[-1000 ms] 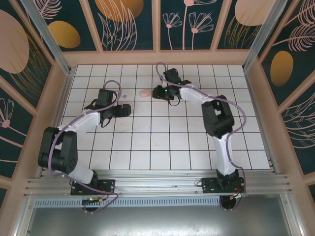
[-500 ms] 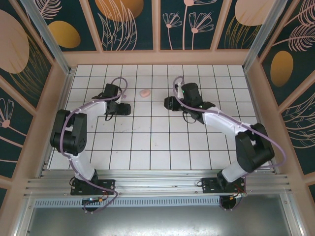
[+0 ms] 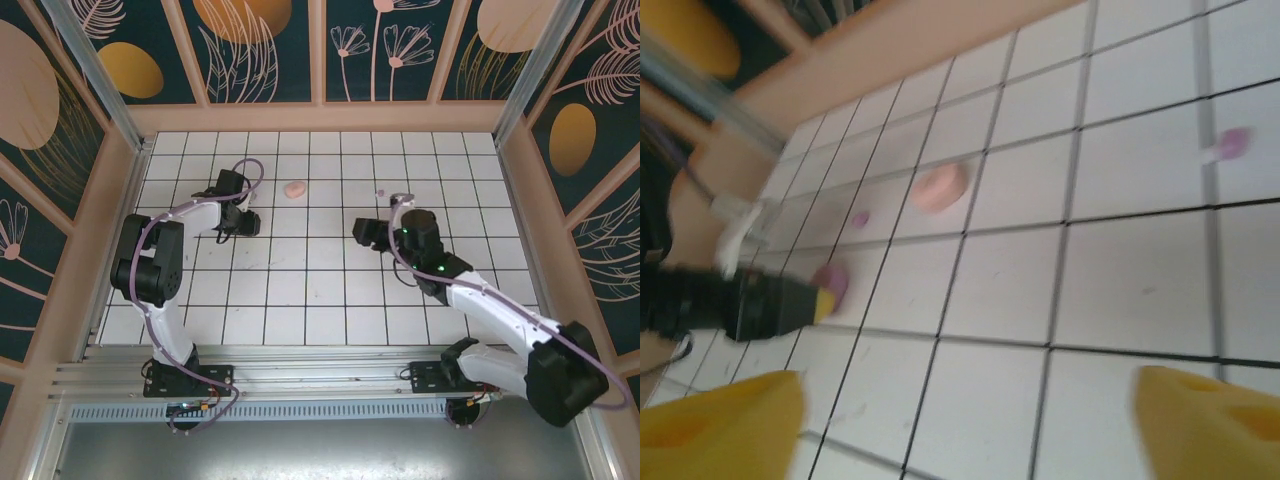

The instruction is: Insert wireless bluetooth earbuds into charging case

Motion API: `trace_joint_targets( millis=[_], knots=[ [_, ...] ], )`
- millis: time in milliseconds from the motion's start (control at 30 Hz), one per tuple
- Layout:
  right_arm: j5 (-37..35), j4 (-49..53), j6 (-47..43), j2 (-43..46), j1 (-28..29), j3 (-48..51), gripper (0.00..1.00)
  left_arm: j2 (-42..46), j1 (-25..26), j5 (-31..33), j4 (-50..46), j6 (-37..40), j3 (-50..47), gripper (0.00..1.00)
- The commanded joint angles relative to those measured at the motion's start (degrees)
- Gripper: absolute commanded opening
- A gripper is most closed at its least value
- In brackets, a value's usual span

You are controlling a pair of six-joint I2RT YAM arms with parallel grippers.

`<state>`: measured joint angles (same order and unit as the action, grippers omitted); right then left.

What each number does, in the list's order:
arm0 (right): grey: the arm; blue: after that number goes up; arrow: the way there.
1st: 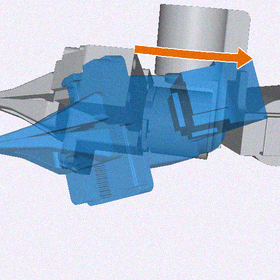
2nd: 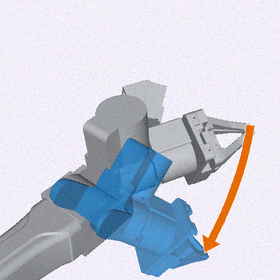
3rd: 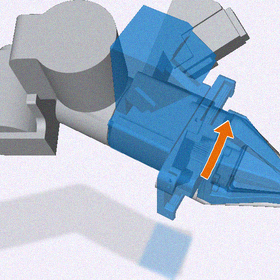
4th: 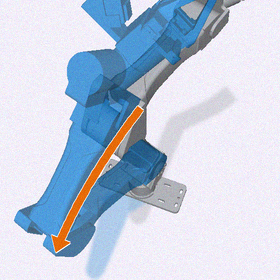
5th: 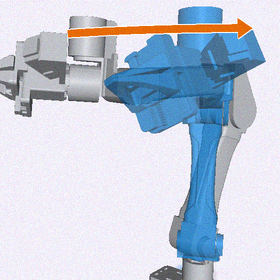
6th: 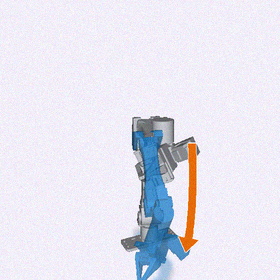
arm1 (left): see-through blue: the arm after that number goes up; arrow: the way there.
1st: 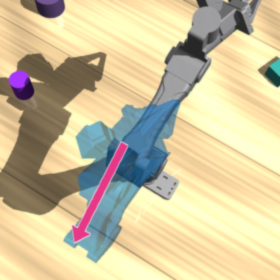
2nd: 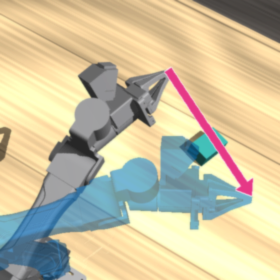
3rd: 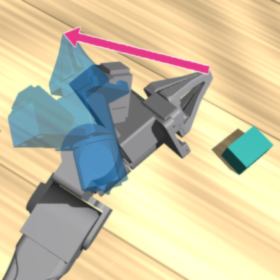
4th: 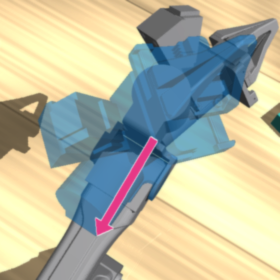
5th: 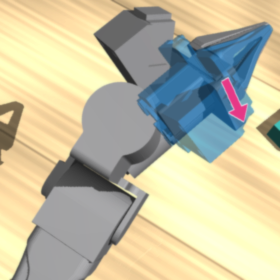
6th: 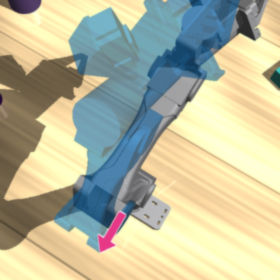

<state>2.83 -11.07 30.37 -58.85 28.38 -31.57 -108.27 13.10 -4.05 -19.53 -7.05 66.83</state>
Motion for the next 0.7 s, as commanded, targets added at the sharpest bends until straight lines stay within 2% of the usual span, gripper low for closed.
trace_joint_targets(
  millis=[0,100,200,333,467,667],
  knots=[
    [-3.0,-4.5,11.3,5.2,-5.6,4.5,0.99,1.2,-0.4,-2.4,0.3,1.4,-1.4,0.29],
    [2.5,-7.5,14.4,8.0,-12.2,8.6,0.99,3.0,-0.2,-4.8,1.4,1.8,-2.8,0.27],
    [3.2,-2.8,11.8,7.3,-14.3,7.3,0.99,5.4,0.8,-8.7,2.2,3.0,-4.0,0.24],
    [5.9,7.3,8.4,1.4,-14.1,0.1,0.95,8.5,5.3,-9.6,0.8,7.1,-3.8,0.20],
    [13.4,8.0,7.4,-4.1,-12.2,-4.0,0.87,11.6,11.0,-12.5,-0.2,11.1,-2.6,0.20],
    [21.9,13.0,4.4,-11.9,-7.9,-13.0,0.86,18.2,17.3,-16.9,3.3,13.4,-2.4,0.21]
  ],
)
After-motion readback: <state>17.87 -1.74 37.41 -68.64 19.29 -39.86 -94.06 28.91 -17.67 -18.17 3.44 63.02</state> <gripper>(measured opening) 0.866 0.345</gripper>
